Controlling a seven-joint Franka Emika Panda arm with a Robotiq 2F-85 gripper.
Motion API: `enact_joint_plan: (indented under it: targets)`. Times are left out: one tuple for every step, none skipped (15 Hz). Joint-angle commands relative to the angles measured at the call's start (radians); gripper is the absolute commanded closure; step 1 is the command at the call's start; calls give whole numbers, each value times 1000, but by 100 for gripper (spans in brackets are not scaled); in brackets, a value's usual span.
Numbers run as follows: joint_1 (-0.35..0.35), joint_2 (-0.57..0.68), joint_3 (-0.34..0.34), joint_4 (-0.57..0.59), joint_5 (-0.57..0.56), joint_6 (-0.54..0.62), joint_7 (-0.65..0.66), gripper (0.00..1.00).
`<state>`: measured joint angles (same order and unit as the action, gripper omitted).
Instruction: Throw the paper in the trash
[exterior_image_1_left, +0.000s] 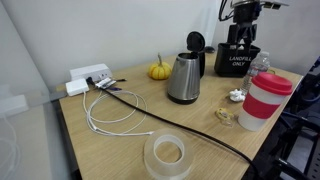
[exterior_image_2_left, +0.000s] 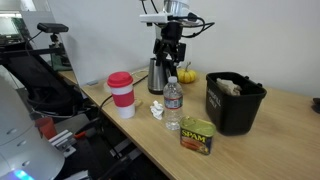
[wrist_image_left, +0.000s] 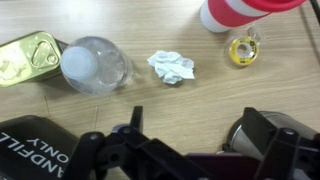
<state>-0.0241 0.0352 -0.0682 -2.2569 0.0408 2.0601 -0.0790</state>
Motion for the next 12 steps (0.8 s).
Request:
enact_joint_plan:
  targets:
    - [4, 77, 21, -36, -76, 124, 17, 0]
    - [8, 104, 25, -48, -103, 157, 28, 0]
    - [13, 128, 28, -55, -121, 179, 32, 0]
    - [18, 151, 31, -63, -139, 195, 34, 0]
    - [23, 171, 33, -68, -156, 203, 33, 0]
    - [27, 187, 35, -73, -173, 209, 31, 0]
    - [31, 200, 37, -76, -182, 209, 28, 0]
    - [33, 212, 38, -78, -193, 208, 26, 0]
    - [35, 222, 40, -78, -200, 206, 23, 0]
    - [36, 230, 42, -78, -203, 203, 19, 0]
    - [36, 235, 45, -78, -199, 201, 9, 0]
    - [29, 243, 53, -74, -176, 193, -16, 0]
